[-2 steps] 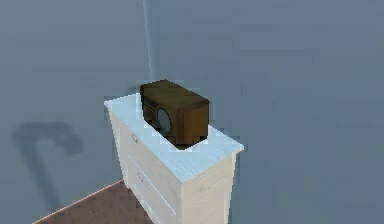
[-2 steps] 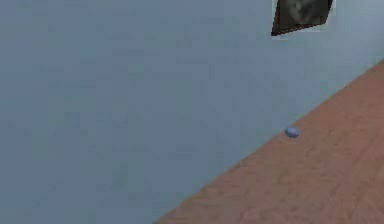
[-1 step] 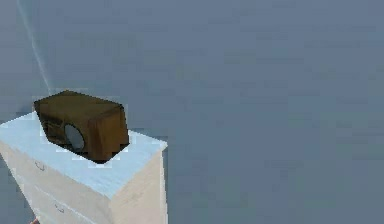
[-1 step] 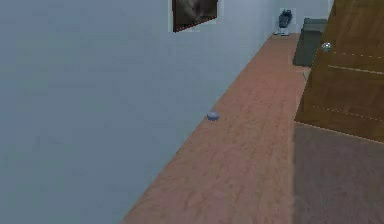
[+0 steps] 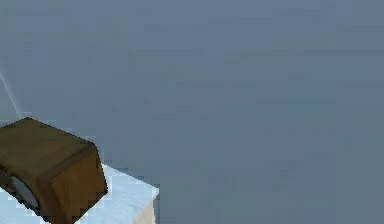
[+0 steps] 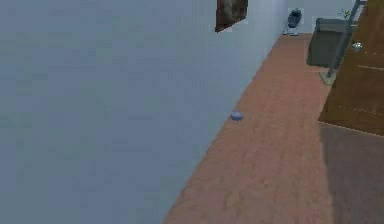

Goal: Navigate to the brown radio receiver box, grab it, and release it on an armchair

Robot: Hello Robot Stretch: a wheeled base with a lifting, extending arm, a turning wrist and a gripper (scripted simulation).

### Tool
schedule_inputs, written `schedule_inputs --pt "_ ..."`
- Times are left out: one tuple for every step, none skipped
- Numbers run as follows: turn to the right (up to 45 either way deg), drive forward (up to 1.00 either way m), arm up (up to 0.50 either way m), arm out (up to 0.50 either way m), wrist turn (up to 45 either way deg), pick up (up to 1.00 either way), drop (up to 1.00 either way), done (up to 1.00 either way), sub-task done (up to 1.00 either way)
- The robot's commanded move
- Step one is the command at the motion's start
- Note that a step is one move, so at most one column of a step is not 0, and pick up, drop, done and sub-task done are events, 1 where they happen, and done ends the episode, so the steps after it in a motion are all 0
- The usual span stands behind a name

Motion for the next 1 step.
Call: schedule_inputs --pt "-45.0 0.0 0.0 0.0 0.0 0.0 0.0 0.0 0.0"
